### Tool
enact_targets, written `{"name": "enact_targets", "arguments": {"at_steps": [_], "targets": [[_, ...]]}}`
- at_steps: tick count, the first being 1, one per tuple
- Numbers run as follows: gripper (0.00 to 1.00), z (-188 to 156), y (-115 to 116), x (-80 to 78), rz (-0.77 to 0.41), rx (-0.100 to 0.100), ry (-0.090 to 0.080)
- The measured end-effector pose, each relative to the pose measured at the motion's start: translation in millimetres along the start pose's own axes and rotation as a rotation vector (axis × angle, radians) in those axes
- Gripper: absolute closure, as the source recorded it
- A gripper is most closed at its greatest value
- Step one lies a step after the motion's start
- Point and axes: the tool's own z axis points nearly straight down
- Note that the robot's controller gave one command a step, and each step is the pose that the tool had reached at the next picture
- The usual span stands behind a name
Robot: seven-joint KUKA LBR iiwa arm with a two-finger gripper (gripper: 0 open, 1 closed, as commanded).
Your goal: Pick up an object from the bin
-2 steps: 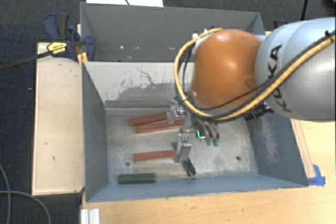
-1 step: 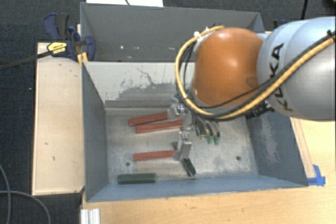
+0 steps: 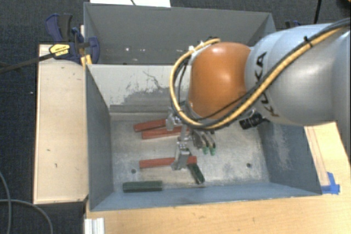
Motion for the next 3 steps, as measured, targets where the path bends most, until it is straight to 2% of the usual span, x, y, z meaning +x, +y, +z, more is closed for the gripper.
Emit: {"name": "enact_targets", "arguments": {"at_steps": [1, 2, 3], "targets": [[0.00, 69, 13, 4.9, -0.016, 0.000, 0.003], [1.00, 110, 49, -30.7, -0.046, 0.001, 0.007], [1.00, 110, 49, -30.7, -0.044, 0.001, 0.007]]}}
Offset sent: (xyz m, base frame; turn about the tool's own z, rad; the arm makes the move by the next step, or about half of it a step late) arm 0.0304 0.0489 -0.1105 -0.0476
